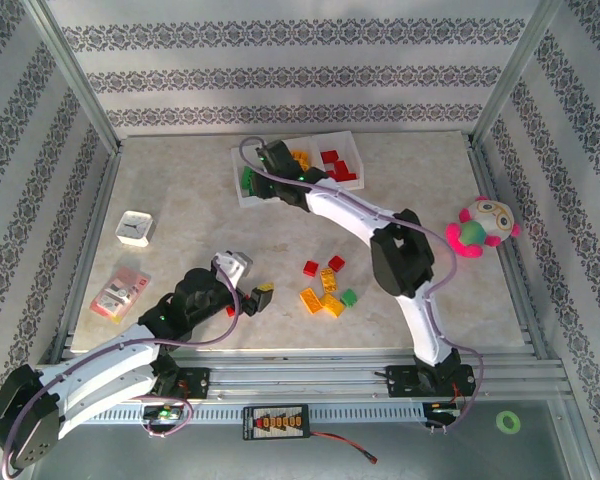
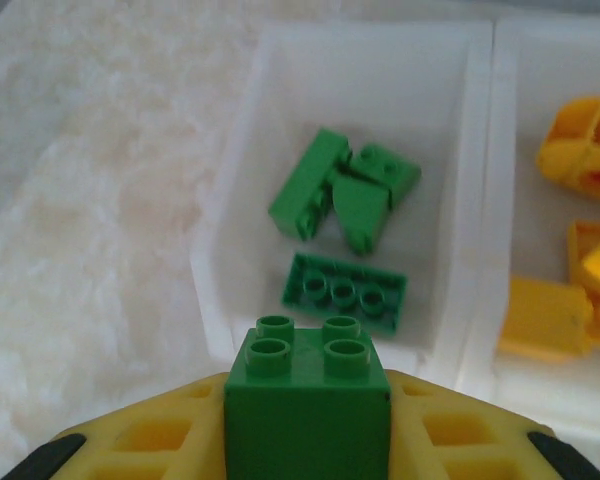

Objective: Sort the legos into containers by color
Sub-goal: Place the lego in the container.

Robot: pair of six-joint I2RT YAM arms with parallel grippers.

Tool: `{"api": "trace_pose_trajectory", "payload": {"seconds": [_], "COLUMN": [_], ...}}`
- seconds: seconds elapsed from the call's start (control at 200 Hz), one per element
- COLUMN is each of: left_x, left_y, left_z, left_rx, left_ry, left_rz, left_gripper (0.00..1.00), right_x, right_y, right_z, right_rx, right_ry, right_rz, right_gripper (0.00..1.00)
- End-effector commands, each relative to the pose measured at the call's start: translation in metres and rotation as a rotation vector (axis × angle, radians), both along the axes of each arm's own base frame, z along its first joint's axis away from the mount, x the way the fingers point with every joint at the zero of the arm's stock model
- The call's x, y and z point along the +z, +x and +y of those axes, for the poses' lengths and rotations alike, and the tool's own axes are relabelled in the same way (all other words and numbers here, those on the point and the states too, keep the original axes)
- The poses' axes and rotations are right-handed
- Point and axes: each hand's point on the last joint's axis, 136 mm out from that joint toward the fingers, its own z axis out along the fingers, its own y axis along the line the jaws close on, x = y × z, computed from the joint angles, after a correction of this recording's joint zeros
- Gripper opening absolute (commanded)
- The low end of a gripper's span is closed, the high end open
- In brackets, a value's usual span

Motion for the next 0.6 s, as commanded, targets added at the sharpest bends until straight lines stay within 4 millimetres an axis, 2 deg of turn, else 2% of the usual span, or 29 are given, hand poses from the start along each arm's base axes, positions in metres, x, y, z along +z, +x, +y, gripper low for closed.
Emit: {"api": "trace_pose_trajectory", "payload": {"seconds": [0.0, 0.145, 0.295, 0.345, 0.39, 0.595], "left_x": [0.011, 0.008, 0.006, 0.006, 0.005, 0.006], "left_y": [0.004, 0.002, 0.0, -0.001, -0.001, -0.003], "left_z": [0.001, 0.001, 0.001, 0.001, 0.0, -0.004], "left_rx": [0.037, 0.028, 0.02, 0.015, 0.011, -0.013], "left_ry": [-0.053, -0.054, -0.057, -0.058, -0.057, -0.065], "left_rz": [-0.043, -0.039, -0.038, -0.037, -0.037, -0.05], "left_gripper": [0.97, 0.97, 0.97, 0.98, 0.98, 0.98], "right_x": [0.0, -0.017, -0.02, -0.018, -0.014, 0.017], "right_y": [0.032, 0.056, 0.065, 0.065, 0.064, 0.048], "right_z": [0.007, 0.014, 0.019, 0.02, 0.021, 0.029], "right_rx": [-0.057, -0.08, -0.074, -0.067, -0.057, 0.024], "right_ry": [-0.032, -0.083, -0.089, -0.086, -0.082, -0.035], "right_rz": [-0.095, -0.13, -0.141, -0.143, -0.144, -0.148], "right_gripper": [0.33, 0.33, 0.34, 0.37, 0.44, 0.62]}}
